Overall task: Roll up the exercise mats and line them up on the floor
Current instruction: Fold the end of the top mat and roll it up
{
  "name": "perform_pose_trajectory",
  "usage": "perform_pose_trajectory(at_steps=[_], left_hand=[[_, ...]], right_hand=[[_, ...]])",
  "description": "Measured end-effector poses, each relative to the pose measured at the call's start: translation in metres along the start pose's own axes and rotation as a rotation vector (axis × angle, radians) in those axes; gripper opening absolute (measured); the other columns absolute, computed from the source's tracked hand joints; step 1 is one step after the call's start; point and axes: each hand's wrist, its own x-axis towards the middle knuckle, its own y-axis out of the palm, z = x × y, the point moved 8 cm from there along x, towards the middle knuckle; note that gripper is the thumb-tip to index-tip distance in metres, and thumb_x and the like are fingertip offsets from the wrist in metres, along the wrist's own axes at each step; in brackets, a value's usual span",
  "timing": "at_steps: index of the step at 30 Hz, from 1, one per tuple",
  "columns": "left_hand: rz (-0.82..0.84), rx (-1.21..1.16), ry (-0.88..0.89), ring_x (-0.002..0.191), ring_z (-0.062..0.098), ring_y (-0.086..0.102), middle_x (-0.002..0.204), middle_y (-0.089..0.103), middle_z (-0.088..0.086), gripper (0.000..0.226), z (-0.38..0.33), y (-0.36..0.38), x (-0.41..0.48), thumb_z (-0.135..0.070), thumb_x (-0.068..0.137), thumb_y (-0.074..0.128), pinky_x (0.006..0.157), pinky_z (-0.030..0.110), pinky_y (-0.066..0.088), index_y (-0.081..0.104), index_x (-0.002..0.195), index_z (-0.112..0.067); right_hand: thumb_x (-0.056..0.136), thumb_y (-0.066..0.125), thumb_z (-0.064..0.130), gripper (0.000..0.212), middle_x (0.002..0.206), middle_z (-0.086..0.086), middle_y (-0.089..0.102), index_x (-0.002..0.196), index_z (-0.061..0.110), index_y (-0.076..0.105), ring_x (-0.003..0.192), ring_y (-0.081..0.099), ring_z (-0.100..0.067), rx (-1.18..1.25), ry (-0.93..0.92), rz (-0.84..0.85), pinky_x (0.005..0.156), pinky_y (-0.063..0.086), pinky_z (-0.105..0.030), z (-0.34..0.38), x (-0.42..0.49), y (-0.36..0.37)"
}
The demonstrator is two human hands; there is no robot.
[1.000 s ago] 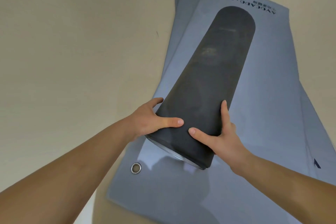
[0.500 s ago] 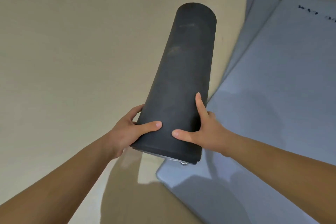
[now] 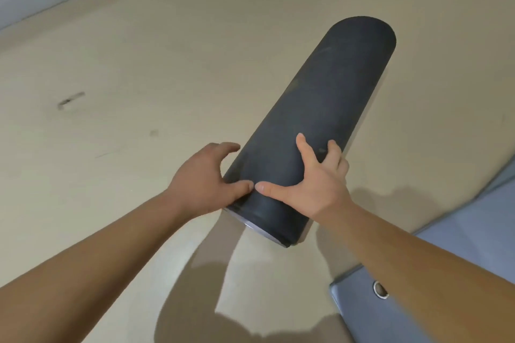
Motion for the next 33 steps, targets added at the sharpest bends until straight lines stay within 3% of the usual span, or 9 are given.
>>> perform_pose_trajectory(at_steps=[4,7,11,14,18,22,28,30,33], left_hand=[[0.175,0.073,0.055,0.124,0.014,0.056,0.141,0.053,-0.014,0.111,-0.019,0.038,-0.022,-0.088,0.06,0.069,0.098,0.04,0.054,0.032,0.15,-0.037],[0.11,0.088,-0.012,0.13,0.015,0.051,0.145,0.049,-0.012,0.126,-0.011,0.038,-0.017,-0.091,0.051,0.071,0.1,0.041,0.053,0.025,0.156,-0.036],[0.109,0.038,-0.024,0.117,0.01,0.055,0.13,0.051,-0.018,0.118,0.002,0.038,-0.007,-0.086,0.047,0.079,0.095,0.035,0.053,0.032,0.146,-0.042],[0.13,-0.132,-0.054,0.112,0.002,0.061,0.127,0.056,-0.026,0.119,0.023,0.031,0.002,-0.079,0.044,0.088,0.095,0.033,0.054,0.037,0.146,-0.044],[0.144,-0.353,-0.095,0.109,-0.011,0.063,0.124,0.061,-0.03,0.118,0.055,0.024,0.013,-0.064,0.046,0.097,0.1,0.033,0.056,0.041,0.148,-0.045],[0.116,-0.363,-0.077,0.117,-0.002,0.064,0.132,0.059,-0.028,0.121,0.062,0.029,0.014,-0.064,0.047,0.098,0.102,0.036,0.056,0.038,0.15,-0.045],[0.108,-0.392,-0.015,0.118,-0.001,0.064,0.131,0.06,-0.03,0.11,0.054,0.031,0.012,-0.064,0.051,0.099,0.1,0.037,0.058,0.045,0.145,-0.044],[0.107,-0.368,0.027,0.113,-0.008,0.061,0.122,0.057,-0.038,0.088,0.042,0.024,0.008,-0.051,0.063,0.098,0.1,0.031,0.056,0.05,0.136,-0.045],[-0.007,-0.243,0.091,0.118,-0.007,0.049,0.135,0.043,-0.032,0.098,0.027,0.006,0.004,-0.056,0.067,0.084,0.101,0.023,0.043,0.042,0.152,-0.036]], right_hand=[[0.065,0.076,0.074,0.095,0.162,0.003,0.017,0.15,0.05,0.043,0.146,0.019,-0.023,0.149,-0.175,-0.134,0.117,0.038,-0.05,-0.002,0.004,-0.019],[0.063,0.076,0.073,0.104,0.165,0.023,-0.001,0.154,0.057,0.028,0.154,0.005,-0.013,0.071,-0.274,0.075,0.118,0.038,-0.05,-0.013,-0.003,-0.009],[0.074,0.077,0.069,0.106,0.168,0.02,-0.019,0.158,0.057,0.013,0.155,-0.01,-0.013,-0.089,-0.346,0.106,0.123,0.022,-0.044,-0.008,-0.008,0.003],[0.068,0.073,0.079,0.106,0.172,0.014,-0.01,0.159,0.053,0.023,0.156,-0.006,-0.016,-0.064,-0.379,0.031,0.12,0.028,-0.044,0.009,0.001,0.007],[0.067,0.064,0.088,0.101,0.171,-0.004,0.024,0.153,0.039,0.049,0.153,0.024,-0.037,-0.089,-0.495,-0.199,0.108,0.046,-0.054,0.034,0.011,0.013],[0.067,0.06,0.092,0.101,0.172,0.002,0.02,0.155,0.046,0.041,0.155,0.021,-0.032,-0.164,-0.449,-0.193,0.096,0.055,-0.051,0.035,0.011,0.018],[0.077,0.06,0.085,0.099,0.172,0.013,-0.013,0.159,0.056,0.015,0.158,-0.012,-0.017,-0.188,-0.355,0.025,0.117,0.038,-0.05,0.032,0.007,0.018],[0.085,0.066,0.072,0.091,0.173,0.008,-0.007,0.16,0.05,0.021,0.158,-0.011,-0.016,-0.129,-0.349,0.053,0.121,0.031,-0.048,0.033,0.002,0.011],[0.093,0.068,0.057,0.076,0.17,-0.002,0.015,0.158,0.036,0.037,0.156,0.008,-0.018,-0.101,-0.367,-0.006,0.12,0.035,-0.045,0.032,-0.007,-0.001]])
